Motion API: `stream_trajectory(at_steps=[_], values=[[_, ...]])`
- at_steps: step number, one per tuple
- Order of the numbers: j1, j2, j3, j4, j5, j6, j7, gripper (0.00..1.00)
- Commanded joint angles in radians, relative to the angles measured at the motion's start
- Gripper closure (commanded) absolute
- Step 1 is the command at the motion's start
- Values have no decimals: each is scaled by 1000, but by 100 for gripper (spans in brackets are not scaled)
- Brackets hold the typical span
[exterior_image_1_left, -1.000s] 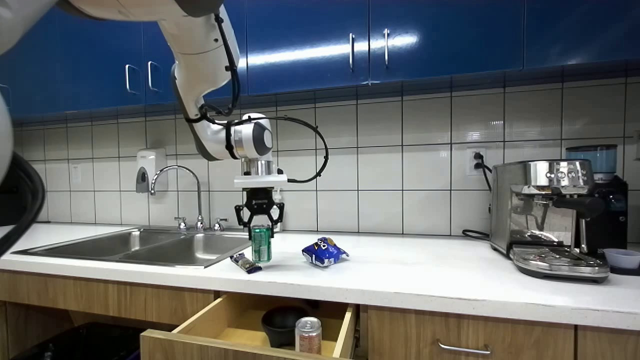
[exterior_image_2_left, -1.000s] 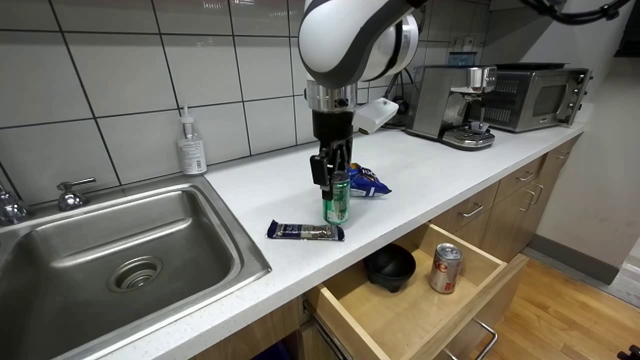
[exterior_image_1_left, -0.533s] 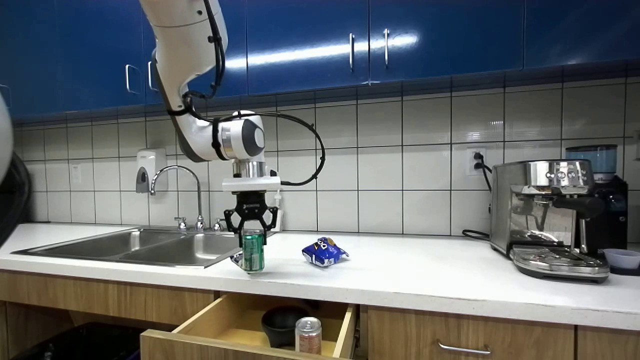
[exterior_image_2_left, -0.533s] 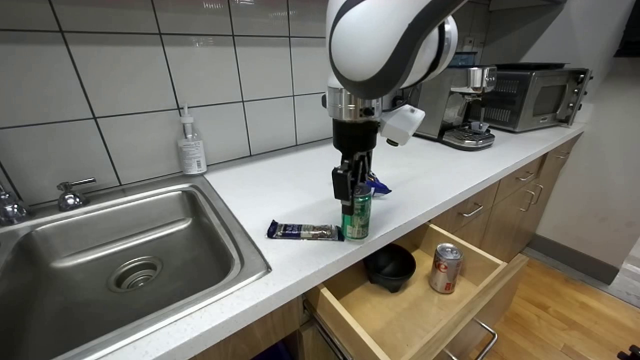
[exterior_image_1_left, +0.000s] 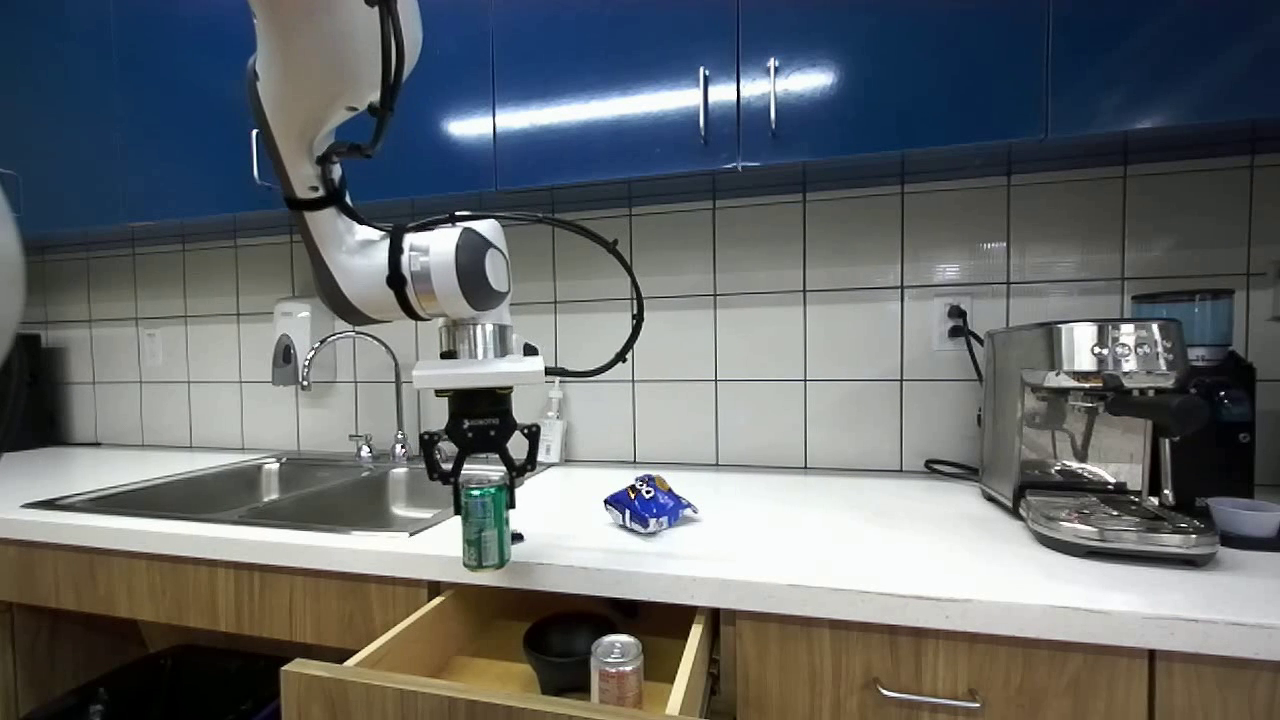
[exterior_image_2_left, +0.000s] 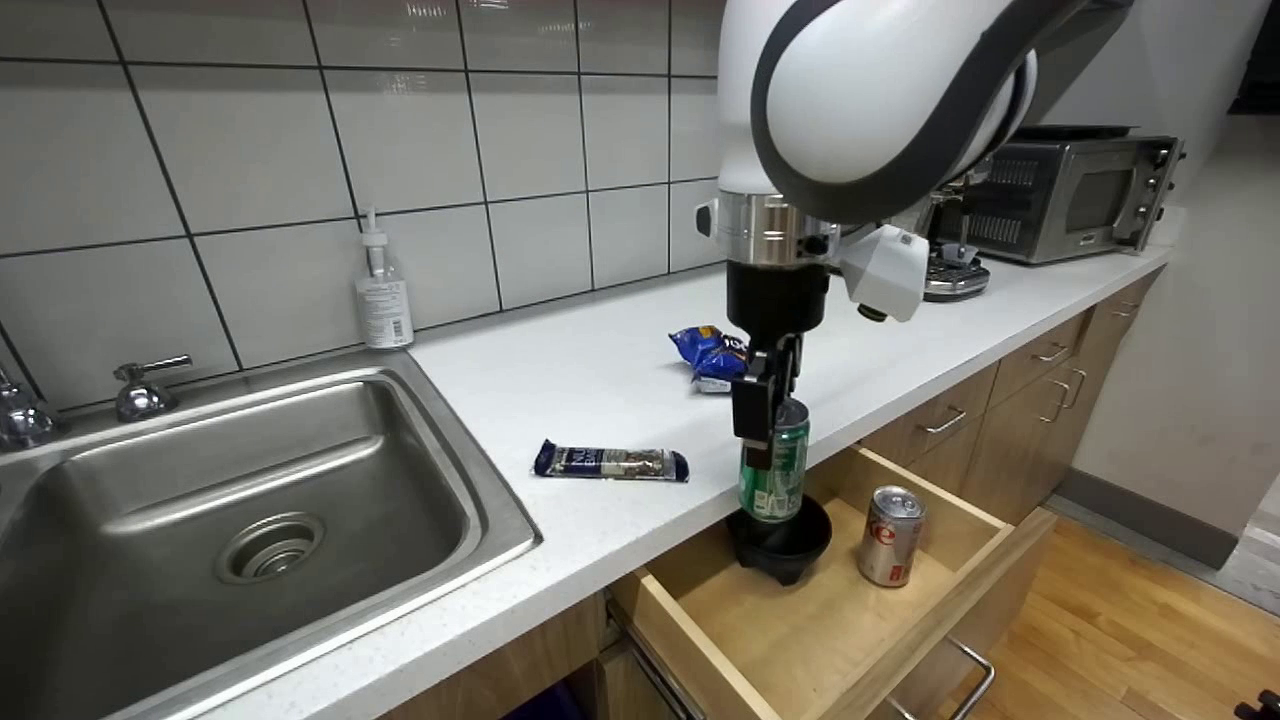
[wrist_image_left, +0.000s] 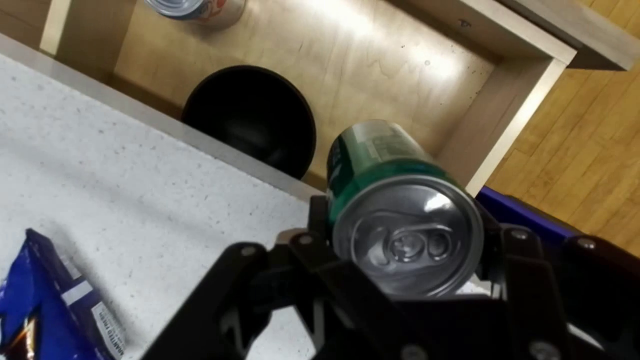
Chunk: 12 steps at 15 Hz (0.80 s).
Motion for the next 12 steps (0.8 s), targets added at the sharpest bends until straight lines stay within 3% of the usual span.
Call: stream_trajectory(at_steps=[1, 12], values=[[-4, -82, 0, -102, 1, 36, 28, 62], [-2, -38, -9, -217, 13, 253, 111, 62]])
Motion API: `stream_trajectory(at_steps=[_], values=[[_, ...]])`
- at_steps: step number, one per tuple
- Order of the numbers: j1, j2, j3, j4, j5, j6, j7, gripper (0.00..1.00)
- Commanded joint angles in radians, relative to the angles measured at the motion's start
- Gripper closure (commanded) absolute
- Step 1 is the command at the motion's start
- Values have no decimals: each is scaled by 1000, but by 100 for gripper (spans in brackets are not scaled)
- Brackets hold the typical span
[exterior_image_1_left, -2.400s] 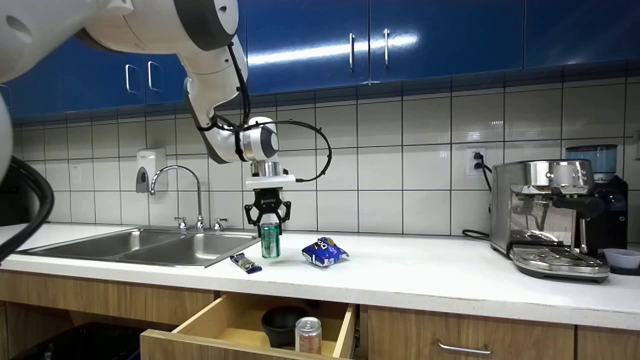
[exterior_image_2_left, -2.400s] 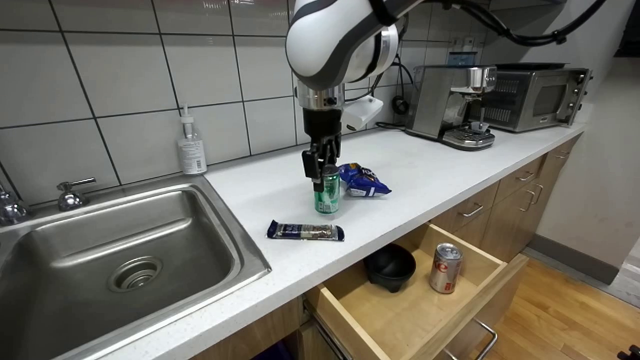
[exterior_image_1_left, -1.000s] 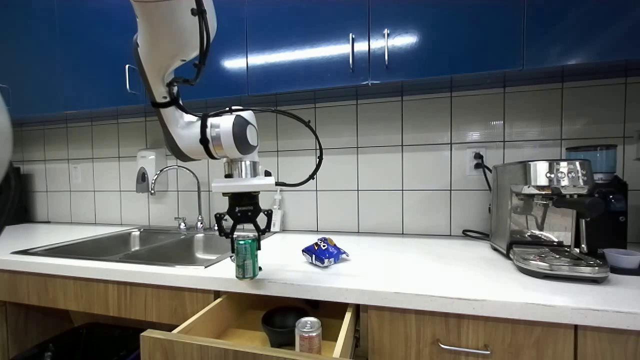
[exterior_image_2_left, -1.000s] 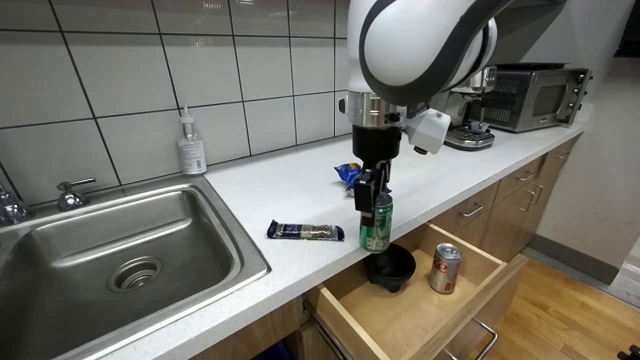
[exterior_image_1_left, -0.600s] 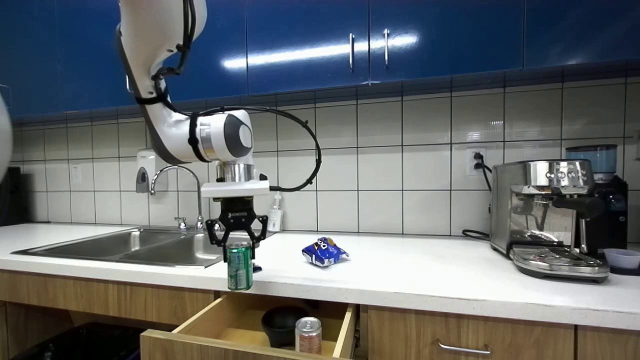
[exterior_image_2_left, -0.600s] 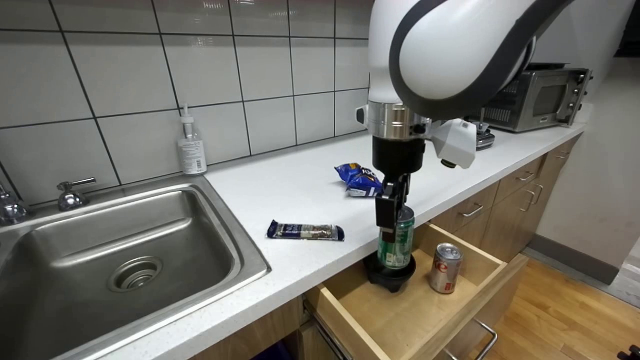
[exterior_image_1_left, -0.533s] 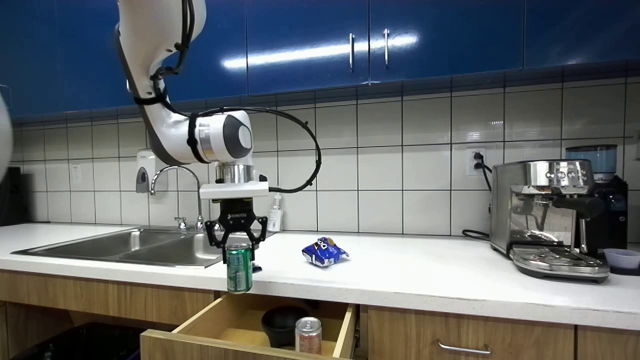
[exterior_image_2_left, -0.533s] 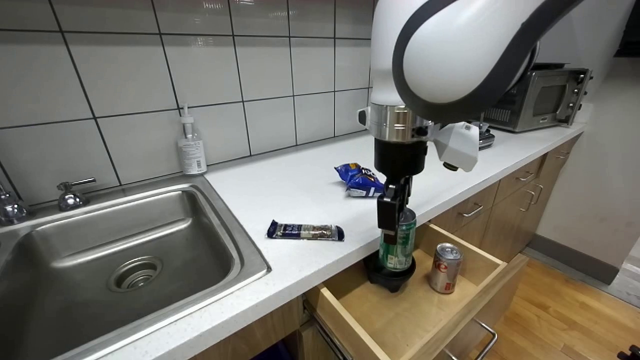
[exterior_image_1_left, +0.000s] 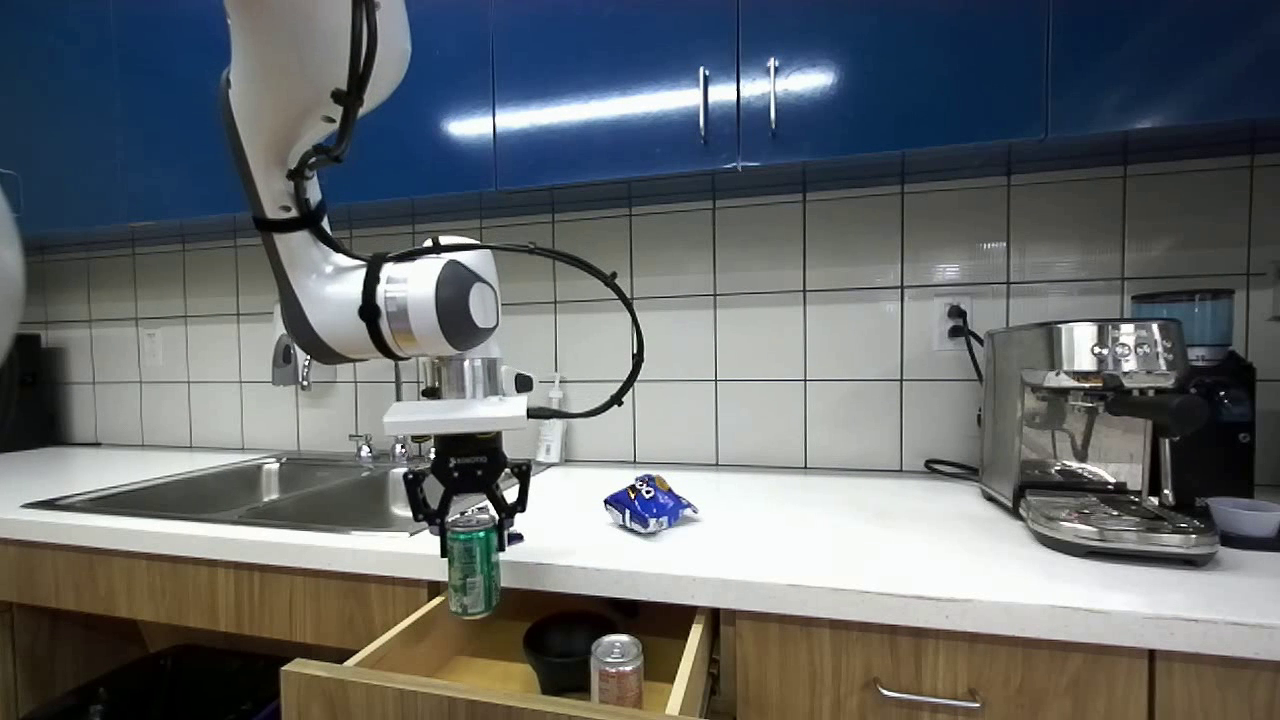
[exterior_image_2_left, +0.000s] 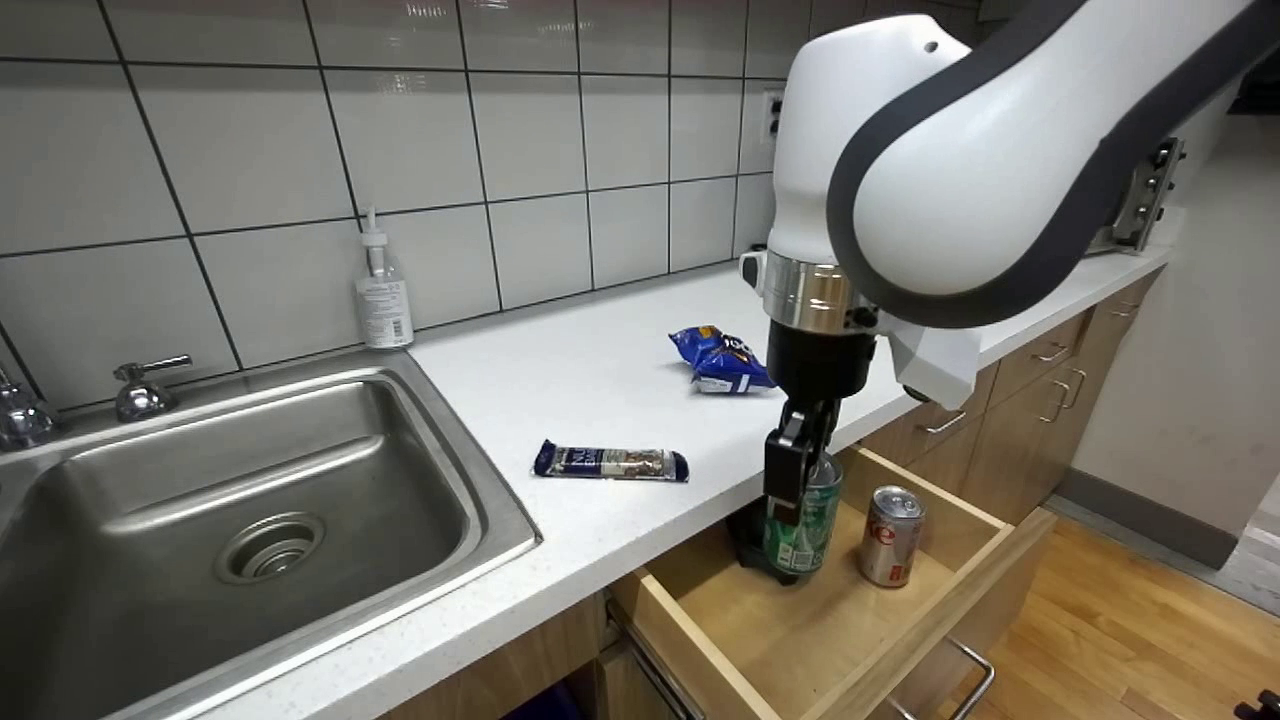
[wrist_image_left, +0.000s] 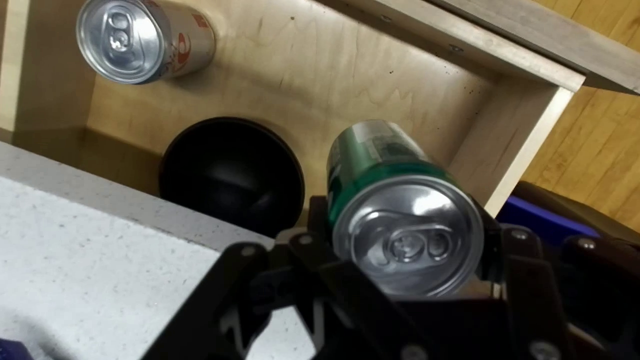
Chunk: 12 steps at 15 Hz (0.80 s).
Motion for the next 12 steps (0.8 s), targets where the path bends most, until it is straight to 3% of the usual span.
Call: stream_trajectory(at_steps=[1, 12], values=[[-2, 1, -1, -42, -2, 77, 30, 62], [6, 150, -18, -41, -24, 249, 75, 62]])
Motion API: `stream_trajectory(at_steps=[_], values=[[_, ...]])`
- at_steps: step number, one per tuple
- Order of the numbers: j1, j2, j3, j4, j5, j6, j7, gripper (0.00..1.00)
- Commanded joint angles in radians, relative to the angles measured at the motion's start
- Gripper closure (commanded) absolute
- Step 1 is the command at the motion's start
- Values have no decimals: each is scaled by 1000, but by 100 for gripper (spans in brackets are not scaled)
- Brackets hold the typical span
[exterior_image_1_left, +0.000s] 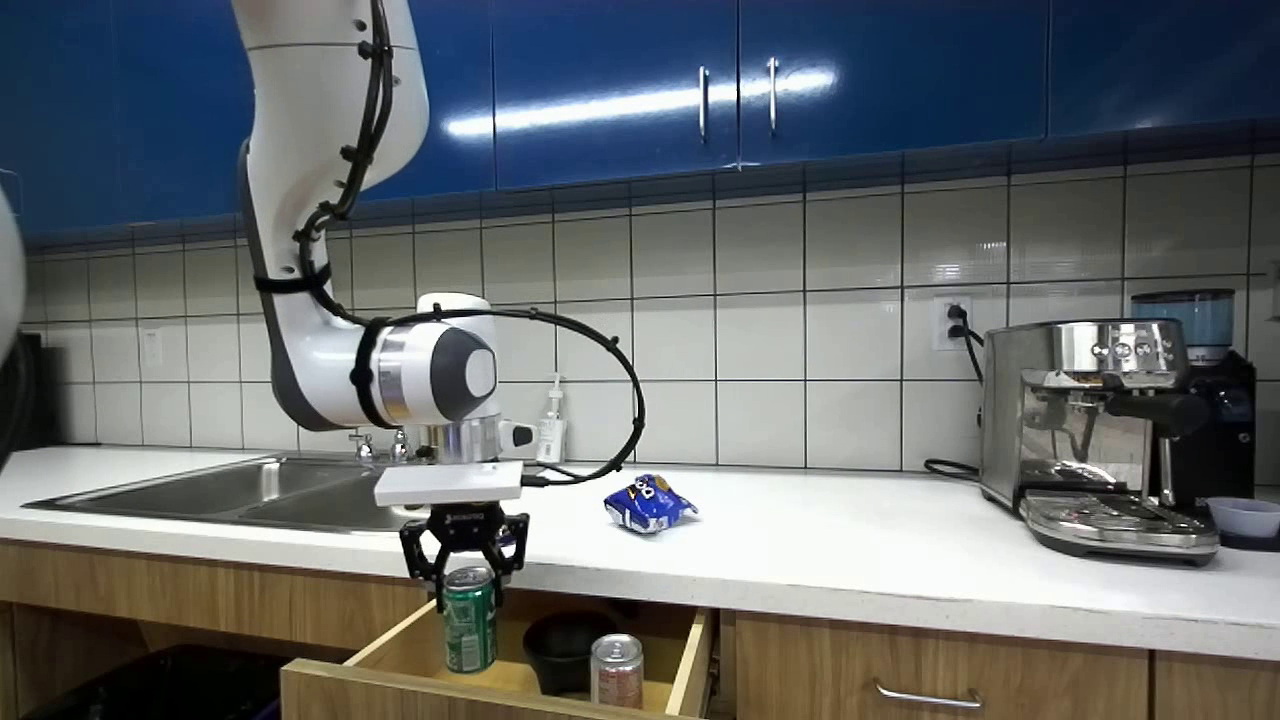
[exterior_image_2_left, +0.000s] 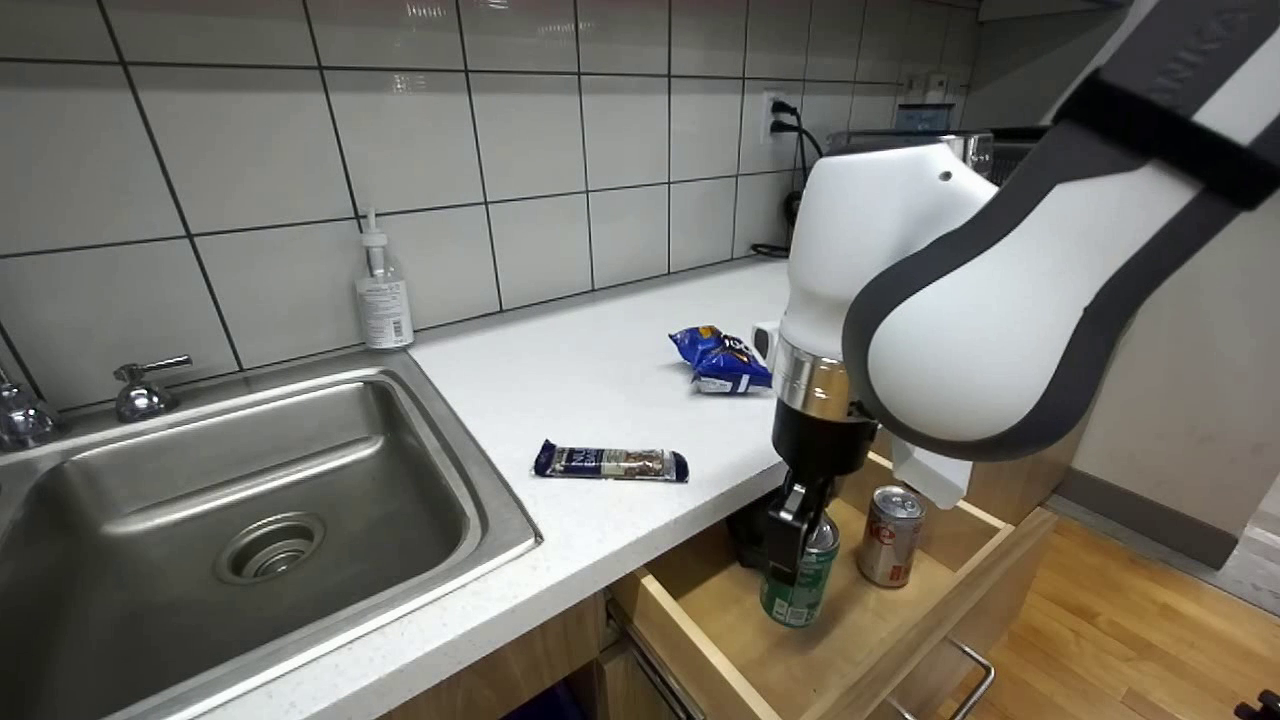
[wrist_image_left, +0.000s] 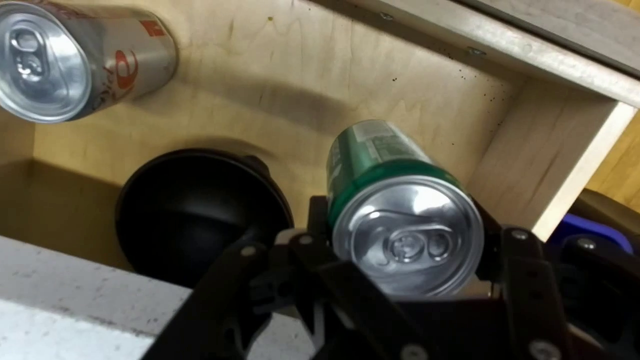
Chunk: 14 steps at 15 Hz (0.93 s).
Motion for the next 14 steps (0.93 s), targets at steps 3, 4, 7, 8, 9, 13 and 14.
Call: stream_trajectory(at_steps=[3, 4, 7, 8, 9, 13, 14], values=[[11, 80, -22, 35, -30, 58, 56, 62], [7, 96, -19, 44, -24, 60, 53, 62], [9, 139, -20, 70, -21, 63, 56, 62], [7, 150, -18, 78, -19, 61, 55, 62], [9, 160, -20, 86, -20, 59, 58, 62], [28, 192, -41, 115, -33, 50, 82, 62], [31, 198, -43, 119, -33, 49, 86, 62]])
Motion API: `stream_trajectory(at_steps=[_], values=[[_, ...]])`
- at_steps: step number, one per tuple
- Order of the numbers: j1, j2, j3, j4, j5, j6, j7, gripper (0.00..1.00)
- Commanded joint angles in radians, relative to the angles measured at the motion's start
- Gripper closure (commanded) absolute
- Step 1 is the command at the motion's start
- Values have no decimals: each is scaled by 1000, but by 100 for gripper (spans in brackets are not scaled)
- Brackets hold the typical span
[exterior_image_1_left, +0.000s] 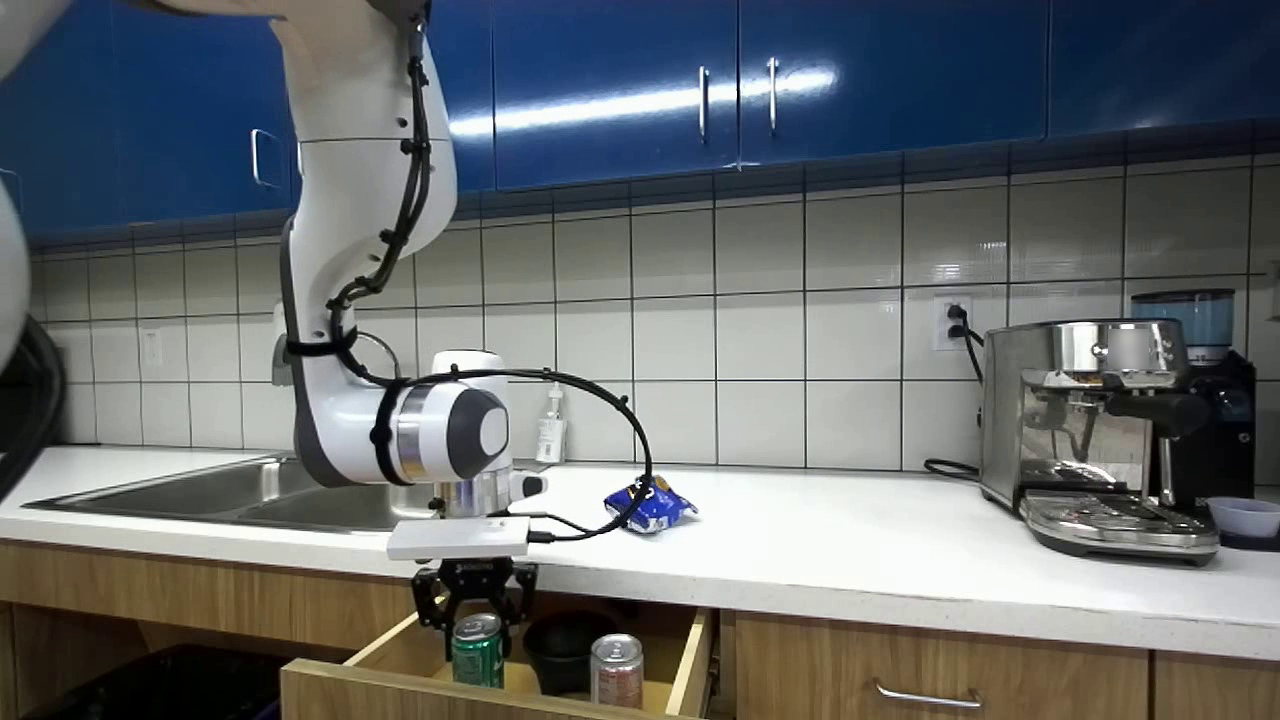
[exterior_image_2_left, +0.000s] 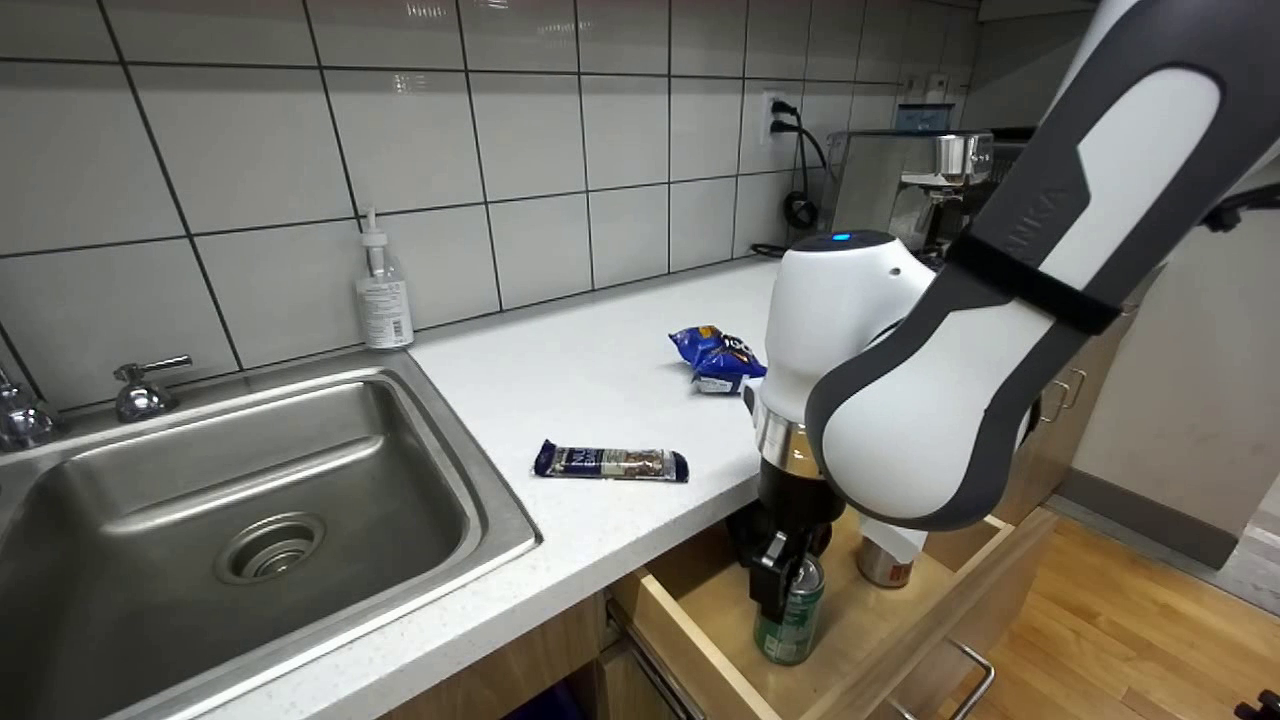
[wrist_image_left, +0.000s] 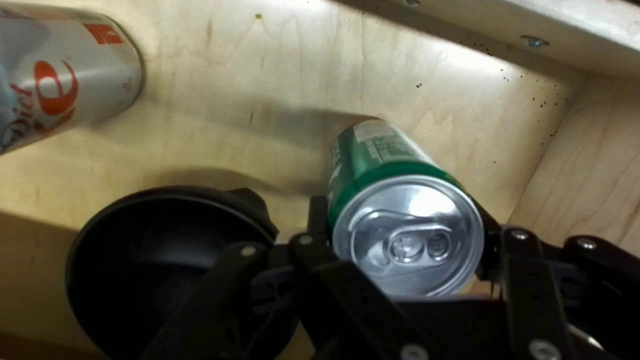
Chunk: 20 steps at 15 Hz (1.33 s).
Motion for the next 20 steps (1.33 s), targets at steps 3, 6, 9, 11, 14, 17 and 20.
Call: stream_trajectory(at_steps=[3, 6, 9, 11, 14, 17, 20], values=[[24, 23, -21, 42, -24, -15, 48, 62], [20, 24, -15, 49, -20, -23, 41, 12], [22, 12, -15, 43, -25, -35, 34, 1], [25, -8, -16, 31, -28, -50, 36, 0], [10, -39, 3, 14, -13, -77, 22, 0], [-8, -88, 20, -10, 5, -133, 7, 0], [-26, -143, 33, -25, 34, -210, -5, 0]])
